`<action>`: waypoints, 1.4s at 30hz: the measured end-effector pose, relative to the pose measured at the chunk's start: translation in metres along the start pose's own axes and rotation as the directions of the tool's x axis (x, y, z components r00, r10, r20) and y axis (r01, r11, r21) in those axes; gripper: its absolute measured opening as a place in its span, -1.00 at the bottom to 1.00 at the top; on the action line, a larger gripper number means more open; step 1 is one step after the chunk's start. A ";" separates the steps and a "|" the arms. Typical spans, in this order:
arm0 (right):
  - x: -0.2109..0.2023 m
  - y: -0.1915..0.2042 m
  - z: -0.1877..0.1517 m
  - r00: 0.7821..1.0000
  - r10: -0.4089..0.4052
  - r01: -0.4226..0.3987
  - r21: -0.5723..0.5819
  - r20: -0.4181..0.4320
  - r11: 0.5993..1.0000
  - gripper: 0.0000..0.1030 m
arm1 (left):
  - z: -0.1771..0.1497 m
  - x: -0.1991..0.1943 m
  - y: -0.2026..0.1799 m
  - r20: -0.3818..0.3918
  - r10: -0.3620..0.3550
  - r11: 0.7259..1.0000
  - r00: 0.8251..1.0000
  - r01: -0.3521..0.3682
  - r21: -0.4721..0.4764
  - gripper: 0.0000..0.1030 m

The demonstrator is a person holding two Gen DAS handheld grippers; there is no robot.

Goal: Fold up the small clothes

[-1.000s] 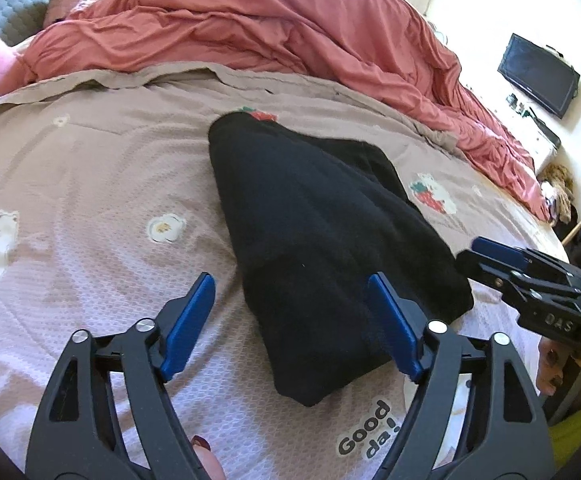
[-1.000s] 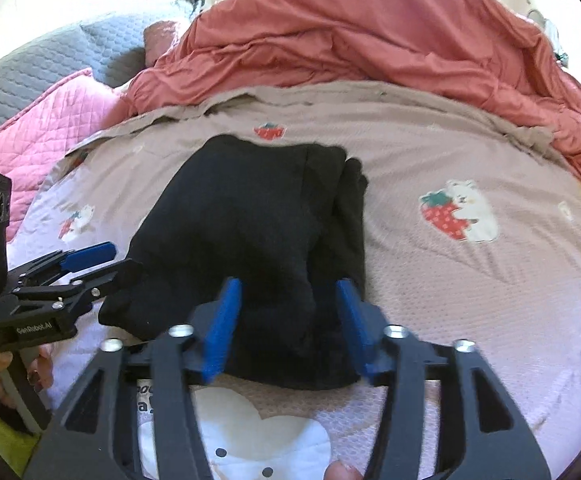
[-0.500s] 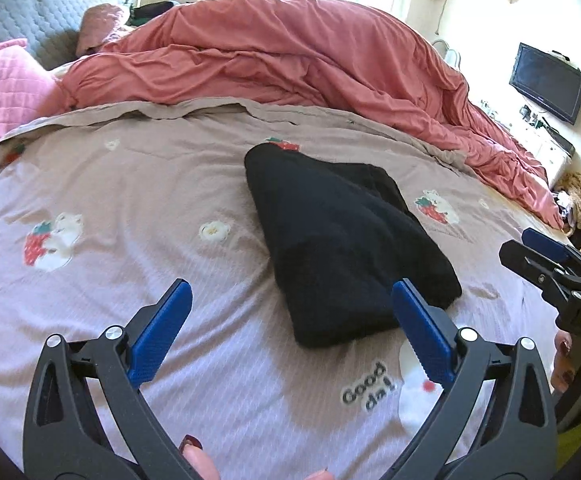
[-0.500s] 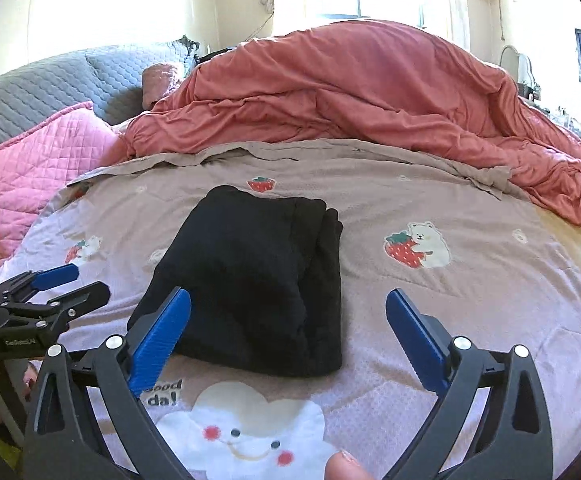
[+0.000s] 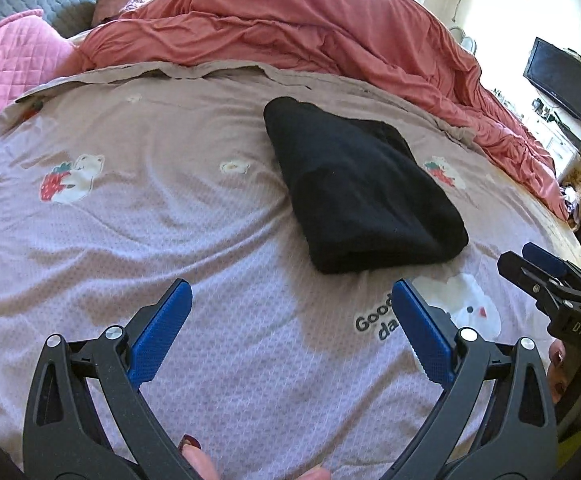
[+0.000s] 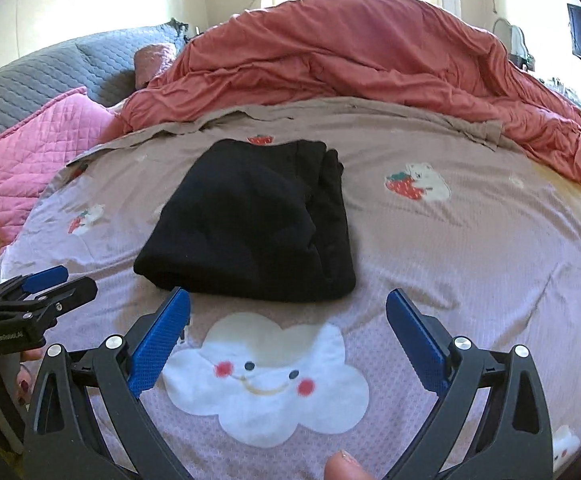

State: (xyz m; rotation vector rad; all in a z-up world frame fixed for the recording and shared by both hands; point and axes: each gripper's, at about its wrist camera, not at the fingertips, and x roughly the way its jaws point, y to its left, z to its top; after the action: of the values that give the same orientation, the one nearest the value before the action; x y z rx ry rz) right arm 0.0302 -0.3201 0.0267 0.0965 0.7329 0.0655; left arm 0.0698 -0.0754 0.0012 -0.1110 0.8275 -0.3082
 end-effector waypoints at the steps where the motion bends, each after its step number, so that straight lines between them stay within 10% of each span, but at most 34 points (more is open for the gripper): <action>1: 0.001 0.000 -0.001 1.000 0.000 0.000 0.003 -0.006 1.000 0.90 | -0.001 0.000 0.000 -0.004 0.002 1.000 1.000 -0.002 0.000 0.82; 42: 0.003 0.002 -0.002 0.998 -0.022 0.022 0.010 -0.055 1.000 0.90 | -0.003 -0.003 0.004 -0.022 0.060 0.998 0.998 -0.060 -0.017 0.82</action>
State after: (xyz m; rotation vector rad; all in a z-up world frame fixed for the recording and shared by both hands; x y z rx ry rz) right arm 0.0312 -0.3177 0.0233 0.0968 0.7894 0.0433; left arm 0.0668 -0.0703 0.0007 -0.0995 0.8532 -0.2457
